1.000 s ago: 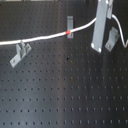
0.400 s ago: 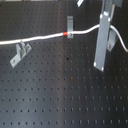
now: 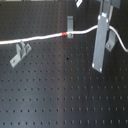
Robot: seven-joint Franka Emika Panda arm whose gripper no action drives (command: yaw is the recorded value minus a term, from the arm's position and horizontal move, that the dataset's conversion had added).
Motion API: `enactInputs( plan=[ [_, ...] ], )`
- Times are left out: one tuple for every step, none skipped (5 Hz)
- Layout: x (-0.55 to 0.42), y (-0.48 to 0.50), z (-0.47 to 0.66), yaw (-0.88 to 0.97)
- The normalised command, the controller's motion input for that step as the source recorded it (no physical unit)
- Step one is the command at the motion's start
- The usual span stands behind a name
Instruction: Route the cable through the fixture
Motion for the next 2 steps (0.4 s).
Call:
enactInputs(
  plan=[
    [0.006,0.001,0.16,0.0],
    [-0.023,-0.05,0.12,0.0]
  ],
)
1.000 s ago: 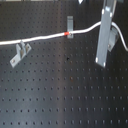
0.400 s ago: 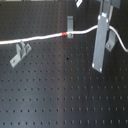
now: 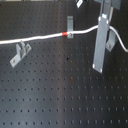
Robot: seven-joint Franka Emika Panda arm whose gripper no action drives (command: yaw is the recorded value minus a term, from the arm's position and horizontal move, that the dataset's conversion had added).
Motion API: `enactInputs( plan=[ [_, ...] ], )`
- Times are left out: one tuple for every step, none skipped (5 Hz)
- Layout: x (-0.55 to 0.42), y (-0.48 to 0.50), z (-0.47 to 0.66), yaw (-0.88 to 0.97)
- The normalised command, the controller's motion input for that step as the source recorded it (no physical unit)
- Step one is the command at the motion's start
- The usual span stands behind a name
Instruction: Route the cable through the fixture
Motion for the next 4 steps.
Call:
enactInputs(
  plan=[
    [-0.024,-0.053,0.21,0.0],
    [0.005,0.005,0.31,0.0],
    [0.004,0.005,0.28,0.0],
    [0.003,0.005,0.23,0.0]
  ],
)
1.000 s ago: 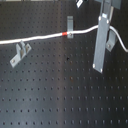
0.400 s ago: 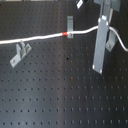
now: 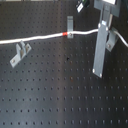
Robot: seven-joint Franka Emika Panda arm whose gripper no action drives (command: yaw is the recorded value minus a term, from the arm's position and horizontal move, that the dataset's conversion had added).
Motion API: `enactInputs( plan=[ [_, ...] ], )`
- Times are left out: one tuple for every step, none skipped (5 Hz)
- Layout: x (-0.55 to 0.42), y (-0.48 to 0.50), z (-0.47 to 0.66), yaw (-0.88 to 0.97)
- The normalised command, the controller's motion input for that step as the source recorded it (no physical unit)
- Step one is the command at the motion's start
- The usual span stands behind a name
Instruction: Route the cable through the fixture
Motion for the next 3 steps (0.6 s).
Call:
enactInputs(
  plan=[
    [0.07,0.149,0.06,-0.01],
    [-0.197,0.272,0.0,0.0],
    [-0.285,0.406,-0.01,0.0]
  ],
)
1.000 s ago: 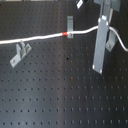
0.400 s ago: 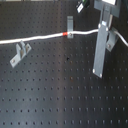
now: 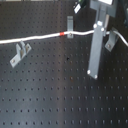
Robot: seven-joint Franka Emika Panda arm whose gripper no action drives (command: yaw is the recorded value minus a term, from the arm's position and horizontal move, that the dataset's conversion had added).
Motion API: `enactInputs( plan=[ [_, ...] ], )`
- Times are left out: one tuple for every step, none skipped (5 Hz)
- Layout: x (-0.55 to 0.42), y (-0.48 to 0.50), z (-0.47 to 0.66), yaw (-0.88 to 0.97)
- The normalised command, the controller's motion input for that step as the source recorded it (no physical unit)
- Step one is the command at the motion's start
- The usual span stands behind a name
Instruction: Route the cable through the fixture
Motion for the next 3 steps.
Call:
enactInputs(
  plan=[
    [-0.291,0.471,-0.01,0.06],
    [-0.21,0.509,-0.01,0.11],
    [-0.005,0.242,-0.01,0.03]
  ],
)
